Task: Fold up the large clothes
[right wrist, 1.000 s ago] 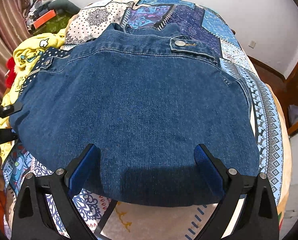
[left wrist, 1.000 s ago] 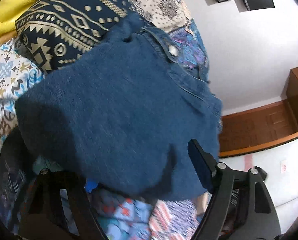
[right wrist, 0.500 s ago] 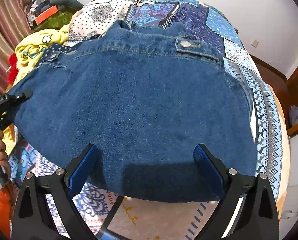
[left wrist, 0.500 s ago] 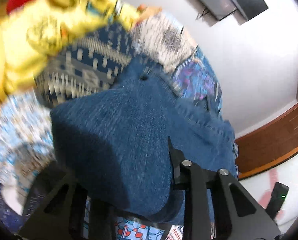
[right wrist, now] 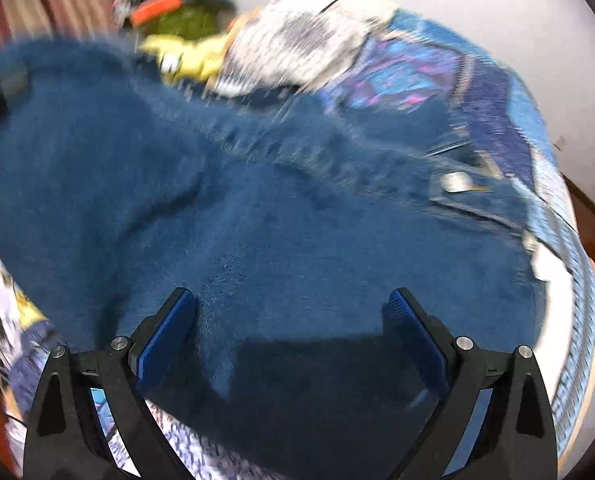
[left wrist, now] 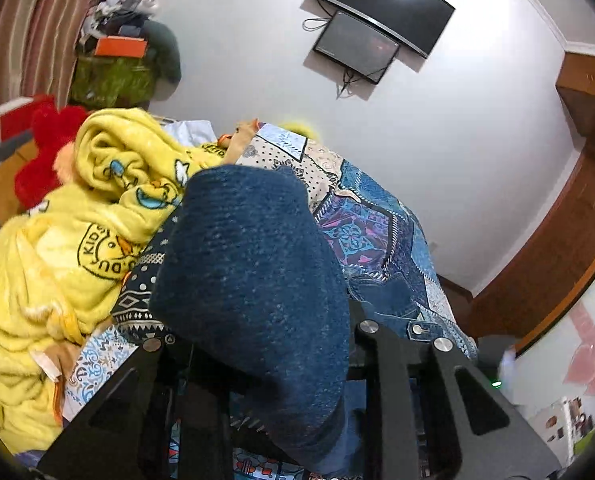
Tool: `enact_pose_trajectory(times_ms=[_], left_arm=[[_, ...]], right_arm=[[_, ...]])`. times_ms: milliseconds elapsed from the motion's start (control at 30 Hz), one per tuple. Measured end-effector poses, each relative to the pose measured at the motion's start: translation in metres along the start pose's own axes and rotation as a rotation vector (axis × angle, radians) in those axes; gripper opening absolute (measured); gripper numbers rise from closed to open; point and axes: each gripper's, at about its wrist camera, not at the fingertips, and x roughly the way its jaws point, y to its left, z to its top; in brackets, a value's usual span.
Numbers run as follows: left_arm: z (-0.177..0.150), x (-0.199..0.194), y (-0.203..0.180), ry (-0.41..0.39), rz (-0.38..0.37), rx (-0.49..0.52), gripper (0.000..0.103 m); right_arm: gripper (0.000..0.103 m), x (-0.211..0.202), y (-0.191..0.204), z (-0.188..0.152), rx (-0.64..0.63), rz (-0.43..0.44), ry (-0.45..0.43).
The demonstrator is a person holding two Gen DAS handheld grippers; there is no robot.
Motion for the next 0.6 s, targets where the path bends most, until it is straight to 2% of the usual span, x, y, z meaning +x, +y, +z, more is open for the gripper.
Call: enact_pose_trajectory(times_ms=[100, 167, 233, 300, 367, 500, 600], left_arm=[[-0.005, 0.009, -0.009, 0.029, -0.02, -0.003, 0.025], [-0.008, 0.015, -0.02, 0.033, -0.018, 0.002, 0.025], [-0.008, 0.017, -0.036, 0.034, -0.035, 0.006, 0.025], [-0.006, 0.02, -0.054, 0.04, -0.068, 0.016, 0.025], [-0.007, 0.023, -0.074, 0.044, -0.089, 0.038, 0.025], [-0.02, 0.034, -0.13, 0.069, -0.156, 0.113, 0.025], [-0.049, 0.052, -0.174, 0.136, -0.21, 0.181, 0.025]], right_arm=[[0.099, 0.022, 0.007, -0.004, -0.003, -0.016, 0.011], [0.1, 0.023, 0.005, -0.008, 0.0, -0.004, -0.006], [0.1, 0.017, 0.0, -0.009, -0.01, 0.031, 0.012], [0.1, 0.004, -0.008, -0.015, 0.01, 0.07, 0.017], [0.1, -0.017, -0.025, -0.026, 0.061, 0.072, -0.011], [0.1, -0.06, -0.07, -0.058, 0.176, 0.02, -0.084], [0.1, -0.083, -0.105, -0.085, 0.273, -0.047, -0.102]])
